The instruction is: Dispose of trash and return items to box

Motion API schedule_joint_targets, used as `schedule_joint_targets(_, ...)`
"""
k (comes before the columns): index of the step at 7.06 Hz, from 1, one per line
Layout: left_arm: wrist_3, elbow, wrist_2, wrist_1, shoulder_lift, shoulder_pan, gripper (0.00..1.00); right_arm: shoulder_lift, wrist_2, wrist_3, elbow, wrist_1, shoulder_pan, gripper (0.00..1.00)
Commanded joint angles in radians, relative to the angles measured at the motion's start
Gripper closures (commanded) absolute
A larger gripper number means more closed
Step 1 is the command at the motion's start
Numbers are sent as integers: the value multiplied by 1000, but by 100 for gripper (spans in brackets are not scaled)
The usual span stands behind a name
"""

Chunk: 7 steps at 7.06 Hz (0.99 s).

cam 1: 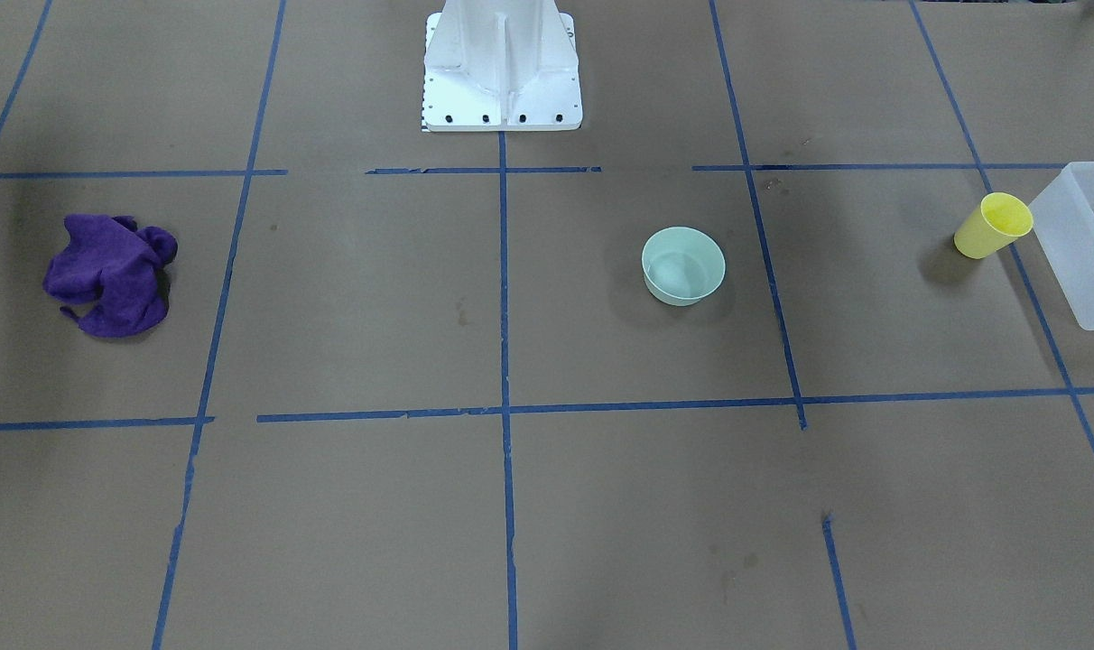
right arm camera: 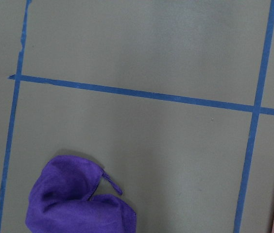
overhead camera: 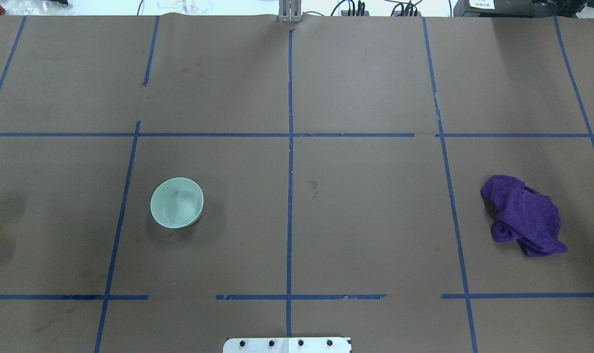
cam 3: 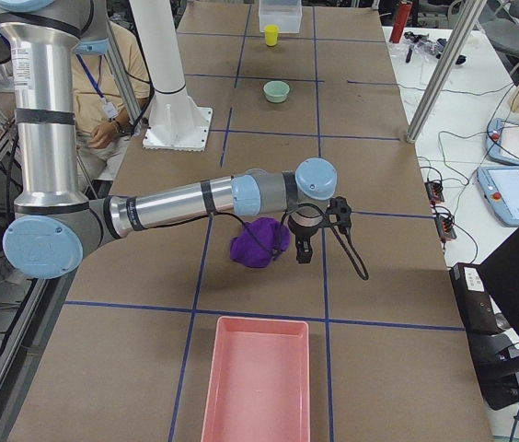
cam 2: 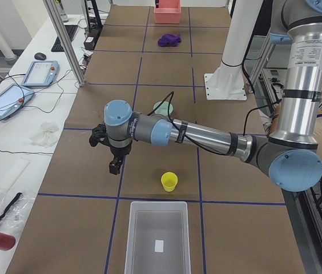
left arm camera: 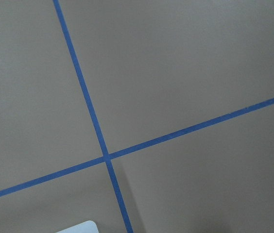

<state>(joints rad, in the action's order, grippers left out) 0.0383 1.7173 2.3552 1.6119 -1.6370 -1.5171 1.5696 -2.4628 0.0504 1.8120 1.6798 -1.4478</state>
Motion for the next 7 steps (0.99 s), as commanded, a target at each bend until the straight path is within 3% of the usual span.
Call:
schedule_joint_targets(1,-27,4,9,148,43,73,0,6,-5,-3,-37,-38,1,0)
schedule_joint_targets(2,-67,-8,4,169,70,116,0,23,-2,0,-45,-140,3,0)
schedule_joint_targets(4,-113,-16,-59,389,240,187,0,32,-18,-4,-54,-156,4,0)
schedule_joint_targets(5,-165,-24,-59,388,249,277,0,30,-18,2,-53,-157,4,0)
schedule_joint_targets(7,-156,-30,-59,395,304,307,0,30,-18,2,-52,-155,12,0)
